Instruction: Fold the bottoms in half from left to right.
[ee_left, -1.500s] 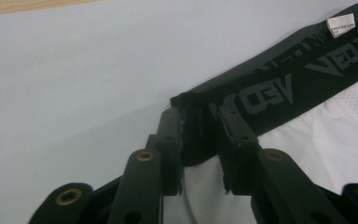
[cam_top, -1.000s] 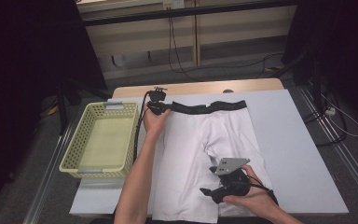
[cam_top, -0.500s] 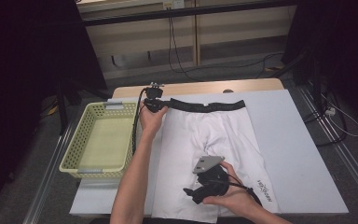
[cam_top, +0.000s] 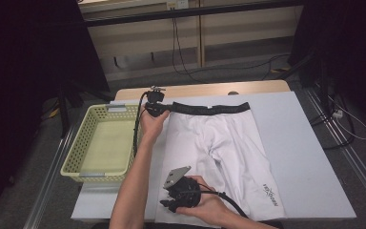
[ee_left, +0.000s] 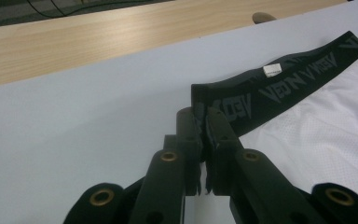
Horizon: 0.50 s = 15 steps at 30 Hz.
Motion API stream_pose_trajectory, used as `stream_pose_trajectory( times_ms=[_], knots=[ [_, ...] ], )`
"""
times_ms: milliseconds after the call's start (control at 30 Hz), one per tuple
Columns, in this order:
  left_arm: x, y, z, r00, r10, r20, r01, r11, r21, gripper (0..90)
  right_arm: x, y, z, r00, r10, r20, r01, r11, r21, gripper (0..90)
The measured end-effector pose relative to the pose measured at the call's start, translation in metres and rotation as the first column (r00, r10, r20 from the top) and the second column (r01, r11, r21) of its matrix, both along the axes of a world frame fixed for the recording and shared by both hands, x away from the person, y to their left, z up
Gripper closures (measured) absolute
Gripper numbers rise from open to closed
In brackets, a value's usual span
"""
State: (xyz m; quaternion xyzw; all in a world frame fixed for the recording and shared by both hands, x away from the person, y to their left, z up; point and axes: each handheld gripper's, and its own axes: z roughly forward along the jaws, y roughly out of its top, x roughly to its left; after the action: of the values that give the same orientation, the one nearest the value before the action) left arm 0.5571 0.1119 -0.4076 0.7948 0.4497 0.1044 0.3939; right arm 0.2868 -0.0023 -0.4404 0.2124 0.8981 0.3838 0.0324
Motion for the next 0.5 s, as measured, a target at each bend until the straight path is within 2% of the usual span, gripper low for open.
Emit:
stream_pose_trajectory(
  times_ms=[67, 167, 233, 433, 500],
  knots=[
    [0.0, 0.0, -0.003, 0.9999, 0.01, -0.013, -0.01, 0.9999, -0.002, 85.8, -0.001, 0.006, 0.002, 0.9999, 0.004, 0.017, -0.004, 1.0, 0.01, 54.4],
    [0.0, 0.001, -0.006, 0.9998, 0.01, -0.016, -0.009, 0.9999, 0.003, 85.7, 0.0, 0.014, -0.001, 1.0, -0.006, 0.003, 0.006, 1.0, 0.006, 61.2],
    [0.0, 0.003, -0.007, 0.9997, 0.012, -0.02, -0.012, 0.9999, 0.0, 85.7, -0.001, 0.018, -0.003, 0.9999, -0.008, -0.011, 0.008, 1.0, 0.008, 62.1],
    [0.001, 0.007, -0.006, 0.9995, 0.022, -0.023, -0.022, 0.9998, 0.0, 85.4, -0.001, 0.026, -0.005, 0.9994, 0.002, 0.034, -0.001, 1.0, -0.019, 54.4],
    [0.002, 0.007, -0.007, 0.9995, 0.021, -0.022, -0.021, 0.9998, 0.002, 85.4, -0.001, 0.028, -0.007, 0.9997, -0.001, 0.025, 0.002, 1.0, -0.006, 53.7]
  ],
)
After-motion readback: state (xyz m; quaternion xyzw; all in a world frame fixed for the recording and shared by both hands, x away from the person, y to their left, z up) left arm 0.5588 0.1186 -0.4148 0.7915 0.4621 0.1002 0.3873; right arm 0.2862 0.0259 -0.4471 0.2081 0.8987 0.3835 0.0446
